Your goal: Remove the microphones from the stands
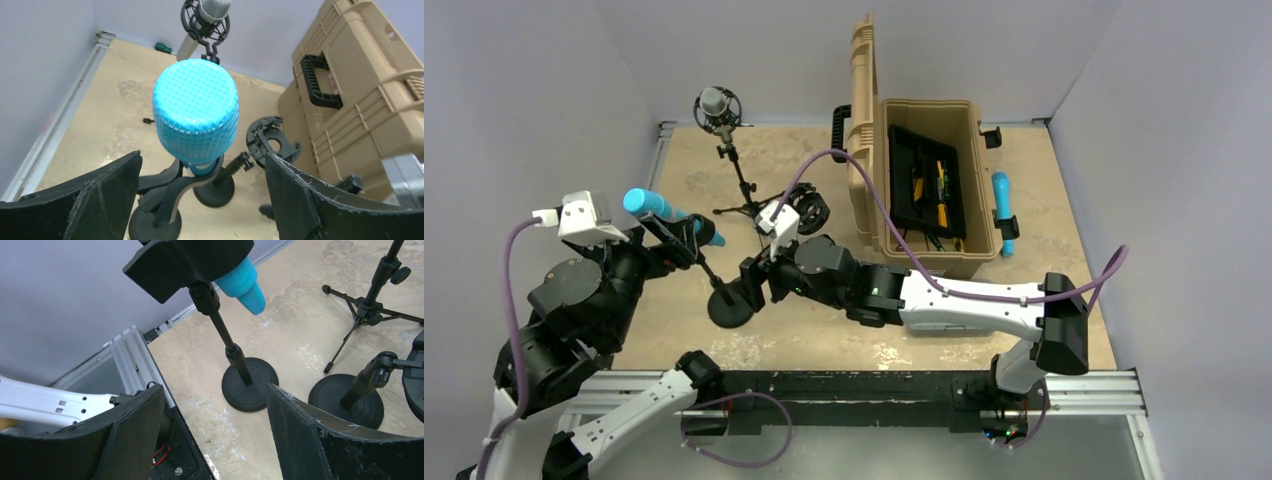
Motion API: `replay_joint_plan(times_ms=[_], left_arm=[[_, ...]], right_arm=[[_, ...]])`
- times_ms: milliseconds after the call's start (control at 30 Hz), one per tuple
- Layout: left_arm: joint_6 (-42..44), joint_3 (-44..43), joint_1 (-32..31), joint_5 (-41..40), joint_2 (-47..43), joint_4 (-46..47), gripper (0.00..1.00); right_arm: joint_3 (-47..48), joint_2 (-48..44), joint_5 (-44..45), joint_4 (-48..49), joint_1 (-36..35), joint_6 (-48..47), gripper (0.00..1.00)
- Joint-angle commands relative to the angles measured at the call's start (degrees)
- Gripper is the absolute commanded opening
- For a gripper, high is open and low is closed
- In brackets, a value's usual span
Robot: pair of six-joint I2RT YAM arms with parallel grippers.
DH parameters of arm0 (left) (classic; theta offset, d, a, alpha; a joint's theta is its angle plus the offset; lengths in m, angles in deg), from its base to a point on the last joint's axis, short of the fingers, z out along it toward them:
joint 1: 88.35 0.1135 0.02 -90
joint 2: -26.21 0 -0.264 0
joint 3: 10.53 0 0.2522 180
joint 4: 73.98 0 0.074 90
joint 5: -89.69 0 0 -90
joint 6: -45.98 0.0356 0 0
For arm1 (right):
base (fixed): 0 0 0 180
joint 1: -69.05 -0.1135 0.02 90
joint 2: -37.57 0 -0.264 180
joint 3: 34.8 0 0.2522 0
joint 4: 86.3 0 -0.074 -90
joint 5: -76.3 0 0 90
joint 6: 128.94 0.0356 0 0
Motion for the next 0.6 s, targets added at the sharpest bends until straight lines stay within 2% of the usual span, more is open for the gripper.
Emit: replay_joint_plan(times_ms=[0, 133, 400, 500, 567], left_arm=[[4.8, 3.9, 0.2, -6.7, 0.5, 10.5, 0.86], [5.8, 7.4, 0.2, -8.6, 0.0, 14.2, 0.77], [8.6, 11.2, 0.2, -9.9, -1.5, 20.2, 0.61], [9.6, 11.6, 0.2, -10.5, -0.9, 20.6, 0.46], [9.0, 10.8, 0.2, -10.5, -0.5, 19.0, 0.41]], right_arm=[[-1.7, -3.8, 2.1, 2.9, 0.0, 1.4, 0.73], [-2.2, -4.3, 3.1, 2.7, 0.1, 1.3, 0.73], [-4.3, -2.5, -3.0, 12.5, 0.0, 0.0, 0.76], [-4.1, -1.7, -5.0, 14.3, -0.1, 0.6, 0.76], [-4.0, -1.5, -5.1, 14.3, -0.2, 0.6, 0.76]])
